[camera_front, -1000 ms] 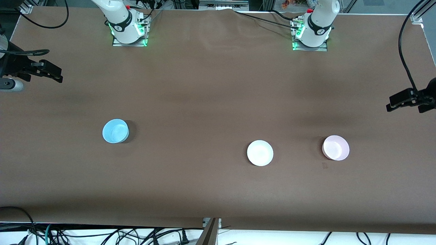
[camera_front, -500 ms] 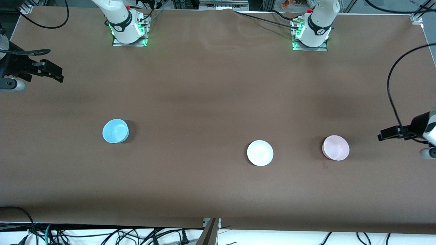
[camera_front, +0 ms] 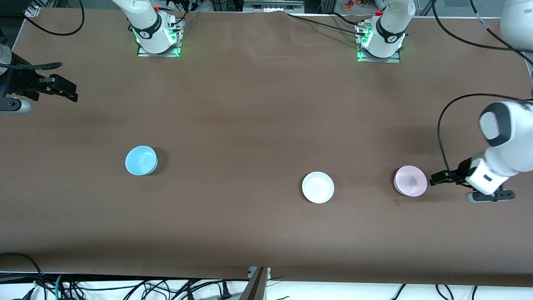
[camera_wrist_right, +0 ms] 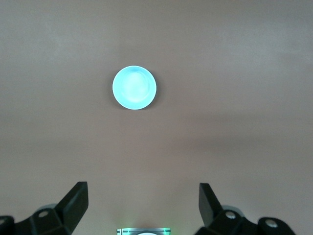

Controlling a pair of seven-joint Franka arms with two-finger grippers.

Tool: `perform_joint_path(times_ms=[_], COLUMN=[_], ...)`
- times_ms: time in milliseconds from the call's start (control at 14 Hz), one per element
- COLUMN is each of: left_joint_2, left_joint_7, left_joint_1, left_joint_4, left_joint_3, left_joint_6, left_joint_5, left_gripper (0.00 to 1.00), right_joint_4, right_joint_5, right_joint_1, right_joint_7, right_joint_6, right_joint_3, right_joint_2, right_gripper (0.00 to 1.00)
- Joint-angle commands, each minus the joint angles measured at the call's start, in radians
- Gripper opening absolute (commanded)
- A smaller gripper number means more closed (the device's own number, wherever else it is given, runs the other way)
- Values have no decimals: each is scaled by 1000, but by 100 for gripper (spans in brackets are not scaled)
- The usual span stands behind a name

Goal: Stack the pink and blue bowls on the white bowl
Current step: 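Reach the left gripper to the pink bowl while the right gripper reaches the blue bowl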

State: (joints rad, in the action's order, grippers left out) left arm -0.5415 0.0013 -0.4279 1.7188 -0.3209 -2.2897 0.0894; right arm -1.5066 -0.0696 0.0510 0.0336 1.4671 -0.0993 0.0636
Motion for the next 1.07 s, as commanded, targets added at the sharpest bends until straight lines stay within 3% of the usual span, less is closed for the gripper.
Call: perform_joint_path(times_ms=[0, 357, 500, 714, 1000], left_joint_2=[-14, -31, -32, -32, -28], left_joint_7=[61, 83, 71, 68, -18], left_joint_1=[-52, -74, -72, -69, -38], left_joint_4=[88, 183, 185, 188, 197], left_joint_3=[-7, -6, -6, -6, -4], left_joint_6=[-114, -214, -214, -214, -215], left_joint_5=[19, 38, 38, 38, 73], left_gripper=[100, 100, 95, 77, 74], right_joint_4=[14, 14, 16, 12, -9], right_joint_5=[-10, -10, -12, -10, -1], right_joint_1=[0, 12, 23, 43, 53], right_joint_7=[5, 8, 2, -9, 8], right_joint_6=[4, 48, 73, 151, 281], right_joint_3=[-3, 0, 6, 9, 9], right_joint_2=[7, 71, 137, 224, 372], right_gripper=[100, 100, 100, 100, 100])
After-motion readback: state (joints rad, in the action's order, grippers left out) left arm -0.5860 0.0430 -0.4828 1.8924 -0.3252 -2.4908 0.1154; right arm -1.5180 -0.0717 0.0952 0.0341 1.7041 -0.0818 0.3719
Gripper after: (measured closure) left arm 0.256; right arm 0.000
